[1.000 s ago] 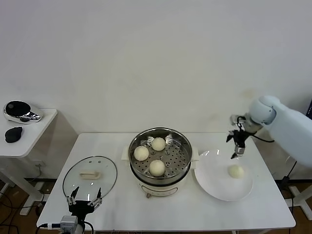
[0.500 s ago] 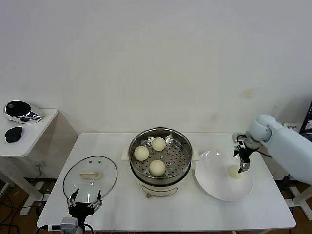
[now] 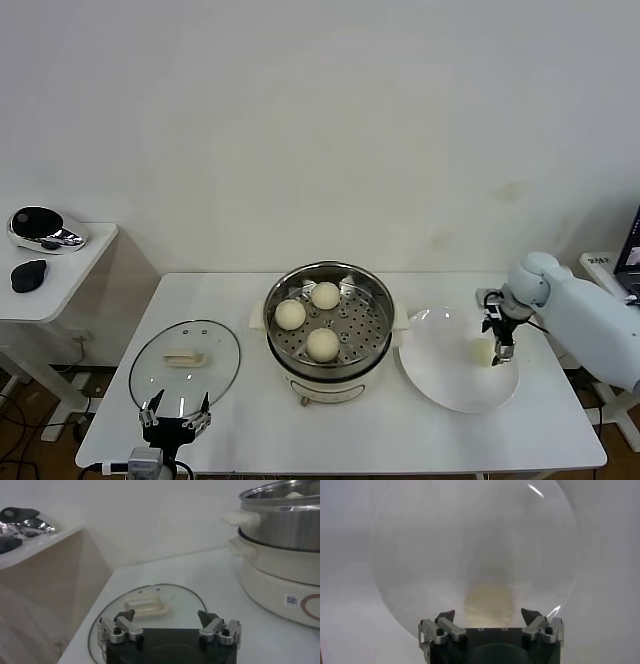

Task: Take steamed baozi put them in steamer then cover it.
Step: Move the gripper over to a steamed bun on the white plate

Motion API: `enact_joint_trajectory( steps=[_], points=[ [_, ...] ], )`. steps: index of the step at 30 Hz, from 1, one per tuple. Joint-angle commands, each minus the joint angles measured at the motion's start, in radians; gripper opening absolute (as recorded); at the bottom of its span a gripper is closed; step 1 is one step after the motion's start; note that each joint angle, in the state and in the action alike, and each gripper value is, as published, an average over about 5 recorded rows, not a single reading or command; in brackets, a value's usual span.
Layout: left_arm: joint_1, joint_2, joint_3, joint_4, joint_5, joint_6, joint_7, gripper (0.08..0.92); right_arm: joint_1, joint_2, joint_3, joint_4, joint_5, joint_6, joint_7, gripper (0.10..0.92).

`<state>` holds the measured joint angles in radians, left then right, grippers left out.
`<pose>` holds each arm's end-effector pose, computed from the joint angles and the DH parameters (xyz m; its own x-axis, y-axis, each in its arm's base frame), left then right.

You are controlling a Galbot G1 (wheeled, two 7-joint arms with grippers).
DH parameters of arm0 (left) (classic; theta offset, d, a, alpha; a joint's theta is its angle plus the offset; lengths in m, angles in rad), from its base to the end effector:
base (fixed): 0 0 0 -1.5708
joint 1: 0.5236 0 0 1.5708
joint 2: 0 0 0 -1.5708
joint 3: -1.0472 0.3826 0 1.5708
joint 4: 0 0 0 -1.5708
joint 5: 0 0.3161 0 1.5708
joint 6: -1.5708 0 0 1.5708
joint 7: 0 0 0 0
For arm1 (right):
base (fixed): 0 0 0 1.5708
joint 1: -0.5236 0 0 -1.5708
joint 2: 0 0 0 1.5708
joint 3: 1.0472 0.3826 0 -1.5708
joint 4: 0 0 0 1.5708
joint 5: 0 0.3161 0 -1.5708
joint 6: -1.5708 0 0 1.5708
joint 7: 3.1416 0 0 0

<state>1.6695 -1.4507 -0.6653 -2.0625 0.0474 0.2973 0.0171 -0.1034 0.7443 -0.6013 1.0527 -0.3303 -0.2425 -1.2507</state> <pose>0.0918 0.0670 -0.3452 -0.9107 -0.1113 0.3979 -0.0240 0.9756 0.2180 0.5128 -0.2287 -0.2253 -0.0871 0.0511 0.9949 -0.9940 0.0619 -0.0902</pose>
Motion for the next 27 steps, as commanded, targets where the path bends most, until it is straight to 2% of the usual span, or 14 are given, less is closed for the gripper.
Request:
enact_joint_trajectory(
  steps=[1, 21, 24, 27],
  points=[
    [0.001, 0.000, 0.002, 0.002, 0.002, -0.001, 0.000, 0.823, -0.019, 0.008, 0.010, -0.027, -0.018, 0.007, 0.022, 0.823],
    [0.001, -0.002, 0.008, 0.010, 0.008, -0.002, -0.001, 0.823, -0.042, 0.036, 0.032, -0.062, -0.017, 0.024, 0.098, 0.820],
    [0.000, -0.003, 0.009, 0.012, 0.008, -0.002, -0.001, 0.823, -0.042, 0.035, 0.031, -0.063, -0.012, 0.024, 0.101, 0.799],
    [-0.001, -0.003, 0.010, 0.014, 0.008, -0.002, -0.001, 0.823, -0.042, 0.030, 0.031, -0.060, -0.007, 0.024, 0.096, 0.737]
  ],
)
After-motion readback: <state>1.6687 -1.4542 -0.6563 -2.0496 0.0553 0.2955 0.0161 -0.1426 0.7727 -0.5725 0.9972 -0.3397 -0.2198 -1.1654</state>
